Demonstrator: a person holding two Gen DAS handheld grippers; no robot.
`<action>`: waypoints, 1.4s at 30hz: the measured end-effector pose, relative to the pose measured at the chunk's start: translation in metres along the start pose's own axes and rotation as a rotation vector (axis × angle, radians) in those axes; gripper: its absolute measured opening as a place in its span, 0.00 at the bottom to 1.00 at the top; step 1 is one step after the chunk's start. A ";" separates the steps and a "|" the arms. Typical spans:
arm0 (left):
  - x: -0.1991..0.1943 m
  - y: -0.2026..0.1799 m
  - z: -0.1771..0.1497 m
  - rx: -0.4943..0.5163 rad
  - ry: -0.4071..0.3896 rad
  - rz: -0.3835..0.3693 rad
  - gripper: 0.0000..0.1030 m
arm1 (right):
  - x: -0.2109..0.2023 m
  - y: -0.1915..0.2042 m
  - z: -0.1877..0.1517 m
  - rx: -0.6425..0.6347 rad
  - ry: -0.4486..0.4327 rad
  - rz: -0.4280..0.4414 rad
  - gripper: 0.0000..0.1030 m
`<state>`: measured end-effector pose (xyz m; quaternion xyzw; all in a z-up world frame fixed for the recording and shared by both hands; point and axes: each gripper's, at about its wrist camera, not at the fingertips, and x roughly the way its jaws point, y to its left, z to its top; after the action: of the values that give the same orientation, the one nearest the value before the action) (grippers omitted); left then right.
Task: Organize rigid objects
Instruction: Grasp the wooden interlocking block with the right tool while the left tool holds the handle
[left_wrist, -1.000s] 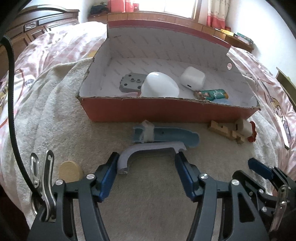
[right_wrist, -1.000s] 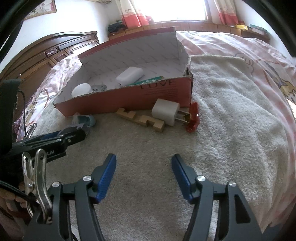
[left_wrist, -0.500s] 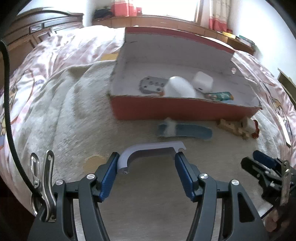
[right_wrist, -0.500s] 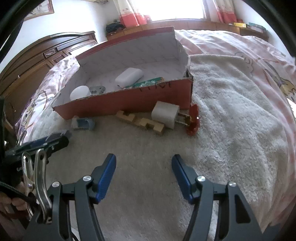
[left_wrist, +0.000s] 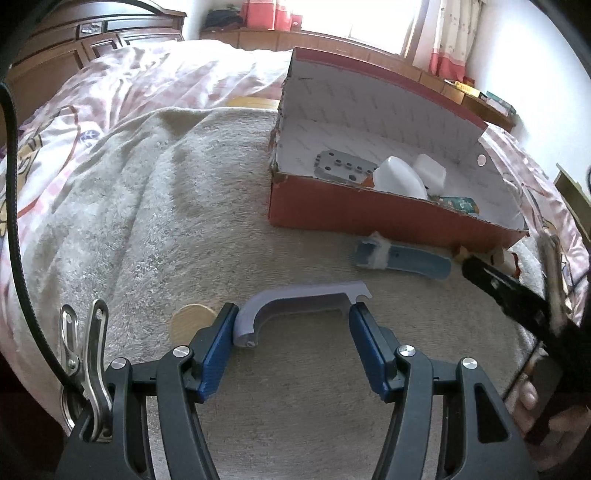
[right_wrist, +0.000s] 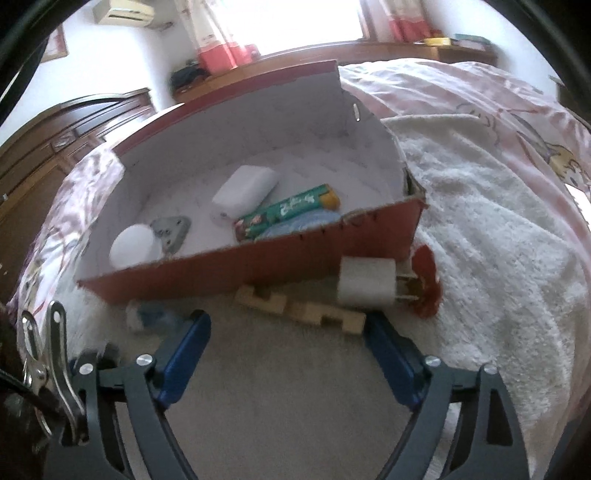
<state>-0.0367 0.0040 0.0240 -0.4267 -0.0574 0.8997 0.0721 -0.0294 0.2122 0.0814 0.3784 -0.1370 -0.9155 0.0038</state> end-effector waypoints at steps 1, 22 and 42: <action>0.000 0.001 -0.001 -0.001 -0.002 -0.005 0.61 | 0.002 0.002 0.001 -0.004 -0.006 -0.016 0.89; -0.001 0.006 -0.004 -0.017 -0.015 -0.041 0.61 | -0.005 0.003 -0.011 -0.071 -0.015 -0.178 0.45; -0.001 0.006 -0.003 -0.014 -0.013 -0.040 0.61 | -0.012 -0.020 -0.003 -0.179 0.025 0.042 0.43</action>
<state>-0.0343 -0.0017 0.0216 -0.4200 -0.0728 0.9005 0.0866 -0.0169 0.2318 0.0826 0.3848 -0.0622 -0.9191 0.0584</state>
